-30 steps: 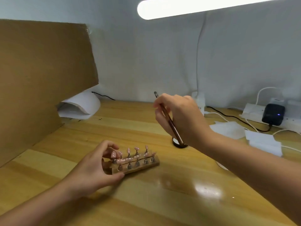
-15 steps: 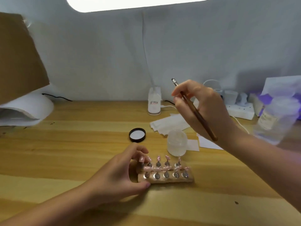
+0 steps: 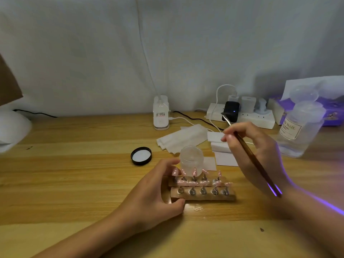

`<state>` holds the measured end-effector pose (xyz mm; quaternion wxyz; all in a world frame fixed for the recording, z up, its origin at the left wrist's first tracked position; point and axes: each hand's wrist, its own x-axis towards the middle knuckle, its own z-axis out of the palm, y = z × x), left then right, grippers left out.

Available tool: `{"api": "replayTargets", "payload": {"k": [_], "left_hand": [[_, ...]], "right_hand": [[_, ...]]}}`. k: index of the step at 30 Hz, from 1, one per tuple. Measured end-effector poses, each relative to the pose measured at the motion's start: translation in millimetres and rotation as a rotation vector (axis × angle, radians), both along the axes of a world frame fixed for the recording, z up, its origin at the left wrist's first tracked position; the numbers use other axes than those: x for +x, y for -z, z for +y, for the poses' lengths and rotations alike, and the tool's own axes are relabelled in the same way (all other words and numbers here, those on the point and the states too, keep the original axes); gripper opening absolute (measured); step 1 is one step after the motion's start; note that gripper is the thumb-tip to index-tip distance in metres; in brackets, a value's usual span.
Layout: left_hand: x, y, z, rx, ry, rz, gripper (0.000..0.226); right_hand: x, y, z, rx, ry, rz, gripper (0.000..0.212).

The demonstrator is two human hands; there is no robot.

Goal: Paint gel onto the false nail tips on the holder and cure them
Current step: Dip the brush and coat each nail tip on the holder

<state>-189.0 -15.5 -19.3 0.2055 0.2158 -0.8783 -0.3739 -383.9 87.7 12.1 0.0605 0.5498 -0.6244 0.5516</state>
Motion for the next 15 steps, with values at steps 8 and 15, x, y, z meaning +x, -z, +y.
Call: {"api": "replayTargets", "payload": {"k": [8, 15], "left_hand": [[2, 6, -2, -0.021, -0.015, 0.049, 0.068], [-5, 10, -3, -0.055, -0.093, 0.037, 0.071]], "right_hand": [[-8, 21, 6, 0.007, 0.021, -0.104, 0.007], [-11, 23, 3, 0.025, 0.009, -0.172, 0.010]]}}
